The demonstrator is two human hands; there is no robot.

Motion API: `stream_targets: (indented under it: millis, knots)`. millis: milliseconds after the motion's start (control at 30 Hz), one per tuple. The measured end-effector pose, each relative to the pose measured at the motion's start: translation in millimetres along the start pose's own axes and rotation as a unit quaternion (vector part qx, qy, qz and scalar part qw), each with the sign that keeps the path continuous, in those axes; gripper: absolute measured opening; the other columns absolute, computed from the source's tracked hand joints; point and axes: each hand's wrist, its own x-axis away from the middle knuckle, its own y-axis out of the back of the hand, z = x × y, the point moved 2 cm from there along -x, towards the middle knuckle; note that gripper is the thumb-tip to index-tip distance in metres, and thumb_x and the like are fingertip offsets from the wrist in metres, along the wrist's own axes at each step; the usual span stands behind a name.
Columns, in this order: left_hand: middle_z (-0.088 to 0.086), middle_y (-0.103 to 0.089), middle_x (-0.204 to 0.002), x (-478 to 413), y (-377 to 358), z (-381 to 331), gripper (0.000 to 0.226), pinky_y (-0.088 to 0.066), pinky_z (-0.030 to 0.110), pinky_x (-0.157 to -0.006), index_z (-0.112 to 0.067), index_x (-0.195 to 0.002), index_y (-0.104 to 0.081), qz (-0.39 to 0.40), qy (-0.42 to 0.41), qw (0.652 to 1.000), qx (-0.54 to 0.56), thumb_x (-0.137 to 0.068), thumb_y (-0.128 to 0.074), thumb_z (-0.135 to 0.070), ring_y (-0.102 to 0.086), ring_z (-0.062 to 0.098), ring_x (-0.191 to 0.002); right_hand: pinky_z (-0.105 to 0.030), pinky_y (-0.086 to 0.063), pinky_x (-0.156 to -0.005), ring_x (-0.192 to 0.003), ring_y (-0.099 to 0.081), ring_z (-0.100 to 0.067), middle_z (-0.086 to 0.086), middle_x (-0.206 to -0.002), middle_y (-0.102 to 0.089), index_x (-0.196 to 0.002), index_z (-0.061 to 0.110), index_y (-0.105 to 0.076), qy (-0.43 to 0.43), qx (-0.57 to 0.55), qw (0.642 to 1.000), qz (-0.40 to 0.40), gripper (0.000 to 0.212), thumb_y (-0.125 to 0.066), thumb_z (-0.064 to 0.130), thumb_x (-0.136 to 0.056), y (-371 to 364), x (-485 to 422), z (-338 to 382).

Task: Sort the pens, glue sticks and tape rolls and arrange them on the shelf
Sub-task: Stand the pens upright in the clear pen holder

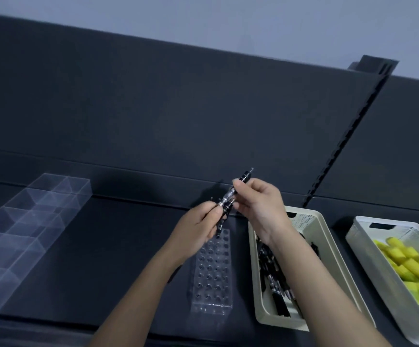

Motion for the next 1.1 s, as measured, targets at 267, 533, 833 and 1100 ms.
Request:
stream_targets:
  millis: [267, 533, 833, 1100]
  knots:
    - [-0.008, -0.046, -0.053, 5.9, 19.3, 23.6, 0.036, -0.034, 0.024, -0.049, -0.014, -0.079, -0.058, -0.165, 0.04, 0.984, 0.047, -0.098, -0.044, -0.041, -0.04, 0.01, -0.051, -0.041, -0.054, -0.066, -0.055, -0.065, -0.011, -0.016, -0.065, -0.065, -0.064, 0.0, -0.051, 0.107, 0.239, 0.948, -0.182, 0.033, -0.072, 0.018, -0.082, 45.5, -15.6, -9.8]
    - [-0.01, -0.05, -0.056, 2.8, 26.4, 21.1, 0.036, -0.037, 0.016, -0.048, -0.014, -0.079, -0.057, -0.225, 0.015, 0.97, 0.09, -0.101, -0.04, -0.037, -0.043, 0.006, -0.052, -0.04, -0.051, -0.068, -0.063, -0.057, -0.023, -0.019, -0.074, -0.066, -0.072, 0.001, -0.062, 0.062, 0.364, 0.922, -0.114, 0.024, -0.077, 0.019, -0.078, 37.7, -27.5, -49.8]
    - [-0.01, -0.05, -0.054, 6.8, 27.4, 21.8, 0.034, -0.037, 0.016, -0.047, -0.016, -0.078, -0.058, -0.253, 0.009, 0.962, 0.106, -0.101, -0.041, -0.035, -0.043, 0.003, -0.05, -0.025, -0.028, -0.055, -0.062, -0.048, -0.018, 0.003, -0.061, -0.052, -0.073, 0.008, -0.057, 0.058, 0.504, 0.86, -0.054, 0.023, -0.074, 0.022, -0.081, 31.2, -29.0, -72.7]
    - [-0.01, -0.051, -0.054, 7.2, 24.7, 10.8, 0.035, -0.037, 0.015, -0.045, -0.013, -0.084, -0.062, -0.263, 0.006, 0.951, 0.164, -0.101, -0.04, -0.034, -0.043, 0.002, -0.049, -0.018, -0.042, -0.072, -0.083, -0.061, -0.015, 0.0, -0.088, -0.067, -0.101, 0.011, -0.062, 0.073, 0.481, 0.869, -0.086, 0.023, -0.073, 0.016, -0.081, 32.5, -10.7, -55.3]
